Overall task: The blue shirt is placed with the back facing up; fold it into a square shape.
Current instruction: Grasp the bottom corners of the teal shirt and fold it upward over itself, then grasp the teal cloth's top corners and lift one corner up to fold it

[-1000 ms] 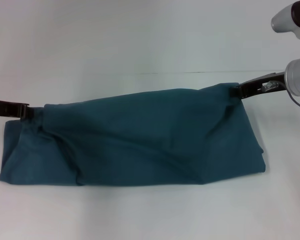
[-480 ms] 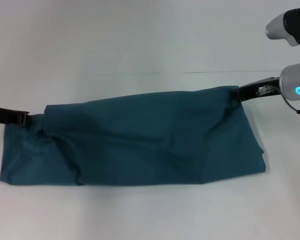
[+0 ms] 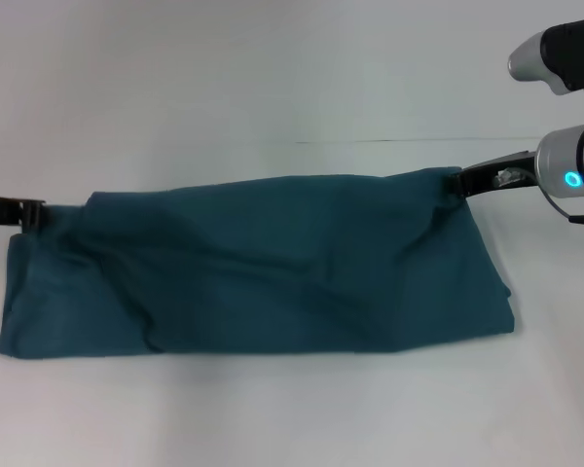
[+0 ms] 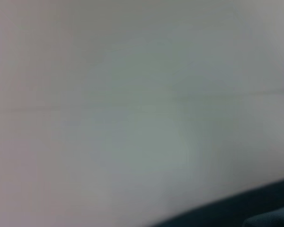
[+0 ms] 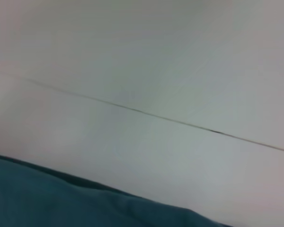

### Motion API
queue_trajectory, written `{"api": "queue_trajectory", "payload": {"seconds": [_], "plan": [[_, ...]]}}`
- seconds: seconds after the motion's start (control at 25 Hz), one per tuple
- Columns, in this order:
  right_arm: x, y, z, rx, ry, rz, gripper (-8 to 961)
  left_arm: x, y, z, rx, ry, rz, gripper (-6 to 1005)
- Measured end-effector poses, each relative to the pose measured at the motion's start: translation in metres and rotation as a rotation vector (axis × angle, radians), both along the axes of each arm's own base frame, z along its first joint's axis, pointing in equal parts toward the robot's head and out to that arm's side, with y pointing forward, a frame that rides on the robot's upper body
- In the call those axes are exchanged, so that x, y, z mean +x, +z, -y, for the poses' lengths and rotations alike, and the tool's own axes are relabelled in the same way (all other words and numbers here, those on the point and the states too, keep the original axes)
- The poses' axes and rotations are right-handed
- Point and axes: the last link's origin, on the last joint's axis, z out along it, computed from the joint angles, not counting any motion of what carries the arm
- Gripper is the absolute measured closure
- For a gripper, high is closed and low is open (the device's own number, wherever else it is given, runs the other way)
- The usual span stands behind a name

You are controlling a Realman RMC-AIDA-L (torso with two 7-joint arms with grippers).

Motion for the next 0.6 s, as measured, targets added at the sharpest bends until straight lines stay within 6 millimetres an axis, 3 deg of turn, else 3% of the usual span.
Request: {"api": "queue_trajectory", "payload": {"seconds": [0.2,0.32,0.4,0.52,0.6], "plan": [[0.0004,-0.0013,-0.0017,0.010,-0.005,0.001,832,-0.0033,0.0097,-0.0007,0.095,-0.008,-0.004,850],[-0.0011,-0.0009,-0.0028,0.012,-0.002,0.002,607,-0.0049,0.0104,-0.0006,0.095,-0.002,-0.008,846],[-0.0019,-0.0007,-0.0035,0.014,0.001,0.003,537,-0.0046,0.0116,-0.0007,0.100,-0.003,-0.009,844],[-0.0029,-0.0010,-0.0039,0.012,0.008,0.008,432,-0.0044,0.0126,-0.0006,0.104,-0.006,-0.009,610],[-0.0037,-0.0019,-0.0036,0.006,0.013,0.013,372,-0.0047,0.0126,-0.0003,0.102,-0.007,-0.008,513]]}}
